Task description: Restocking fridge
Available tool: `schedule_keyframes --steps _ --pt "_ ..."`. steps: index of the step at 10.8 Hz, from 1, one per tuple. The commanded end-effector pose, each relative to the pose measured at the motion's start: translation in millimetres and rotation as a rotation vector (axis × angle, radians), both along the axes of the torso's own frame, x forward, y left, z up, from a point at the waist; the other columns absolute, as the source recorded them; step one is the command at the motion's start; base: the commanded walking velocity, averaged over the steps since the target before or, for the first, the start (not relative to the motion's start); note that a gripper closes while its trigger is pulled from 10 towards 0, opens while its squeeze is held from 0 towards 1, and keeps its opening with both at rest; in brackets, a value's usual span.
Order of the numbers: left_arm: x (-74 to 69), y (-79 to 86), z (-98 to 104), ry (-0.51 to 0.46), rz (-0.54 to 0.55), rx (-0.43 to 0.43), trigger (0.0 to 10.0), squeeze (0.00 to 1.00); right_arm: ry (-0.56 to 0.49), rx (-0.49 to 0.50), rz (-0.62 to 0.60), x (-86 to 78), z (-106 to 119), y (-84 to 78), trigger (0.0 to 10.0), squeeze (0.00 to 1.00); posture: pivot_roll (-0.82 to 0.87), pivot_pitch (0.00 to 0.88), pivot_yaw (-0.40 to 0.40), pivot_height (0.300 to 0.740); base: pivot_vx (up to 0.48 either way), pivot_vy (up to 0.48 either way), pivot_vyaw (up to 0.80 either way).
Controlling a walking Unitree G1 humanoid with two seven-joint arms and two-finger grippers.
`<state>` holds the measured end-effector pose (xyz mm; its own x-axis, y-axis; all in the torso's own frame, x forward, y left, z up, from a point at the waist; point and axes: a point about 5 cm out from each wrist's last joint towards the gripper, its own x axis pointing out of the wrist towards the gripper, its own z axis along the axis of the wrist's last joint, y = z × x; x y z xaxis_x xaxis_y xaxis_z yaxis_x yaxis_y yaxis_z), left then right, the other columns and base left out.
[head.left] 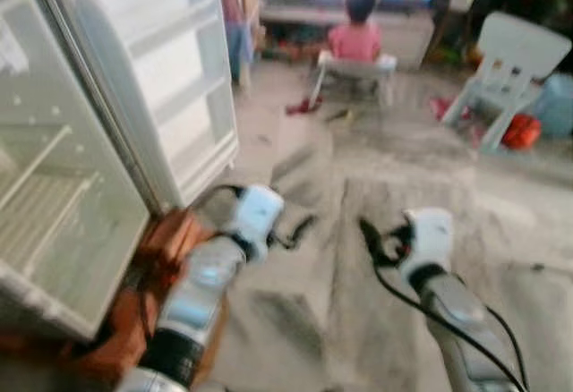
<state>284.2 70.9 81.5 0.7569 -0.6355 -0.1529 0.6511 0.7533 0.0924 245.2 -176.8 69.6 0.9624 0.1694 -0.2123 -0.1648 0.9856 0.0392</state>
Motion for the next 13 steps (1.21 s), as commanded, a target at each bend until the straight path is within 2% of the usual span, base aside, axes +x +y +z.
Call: schedule_keyframes --steps 1,2,4,5,7,8,9,10,11,13 --pt "3.4 11.4 0.1 0.002 0.044 0.020 10.0 0.00 -0.015 0.007 0.002 2.0 2.5 3.6 10.0 0.00 0.04 0.000 -0.004 0.740 0.450 0.000 -0.60" --pt "8.1 23.4 -2.9 -0.006 0.164 0.038 10.0 0.00 -0.036 0.006 -0.031 3.1 4.7 2.4 10.0 0.00 0.02 0.000 0.002 0.740 0.480 0.000 -0.46" --pt "16.5 62.2 3.1 -0.050 0.505 -0.011 10.0 0.00 -0.086 0.003 -0.093 6.1 12.4 -1.3 10.0 0.00 0.01 0.000 0.004 0.740 0.480 0.000 0.00" --pt "12.8 104.4 0.8 -0.043 0.754 -0.028 10.0 0.00 -0.106 -0.005 -0.136 7.8 16.1 -5.8 10.0 0.00 0.03 0.000 0.003 0.740 0.480 0.000 0.00" --pt "6.0 125.7 6.1 -0.068 0.840 -0.010 10.0 0.00 -0.113 -0.017 -0.161 11.7 17.7 -9.1 10.0 0.00 0.04 0.011 -0.003 0.740 0.480 0.000 0.00" --pt "5.6 120.8 15.6 -0.086 0.827 -0.033 10.0 0.00 -0.126 -0.023 -0.169 17.2 22.8 -8.3 10.0 0.00 0.04 0.024 -0.004 0.740 0.480 0.000 -0.80" --pt "5.9 112.2 19.8 -0.111 0.784 -0.009 10.0 0.00 -0.135 -0.023 -0.180 22.2 27.0 -8.1 10.0 0.00 0.04 0.035 -0.002 0.740 0.480 0.000 -0.80" --pt "4.8 101.5 23.6 -0.110 0.735 -0.042 10.0 0.00 -0.180 -0.030 -0.169 30.1 39.3 -5.0 10.0 0.00 0.03 0.050 0.004 0.740 0.480 0.000 -0.80" --pt "3.2 93.9 20.1 -0.101 0.689 -0.050 10.0 0.00 -0.201 -0.033 -0.181 34.3 45.0 -6.6 10.0 0.00 0.02 0.046 0.000 0.740 0.480 0.000 -0.80" --pt "-0.5 85.1 4.2 -0.009 0.703 -0.098 10.0 0.00 -0.204 -0.055 -0.185 35.5 44.7 -8.2 10.0 0.00 -0.02 0.038 0.004 0.740 0.465 0.000 -0.80"
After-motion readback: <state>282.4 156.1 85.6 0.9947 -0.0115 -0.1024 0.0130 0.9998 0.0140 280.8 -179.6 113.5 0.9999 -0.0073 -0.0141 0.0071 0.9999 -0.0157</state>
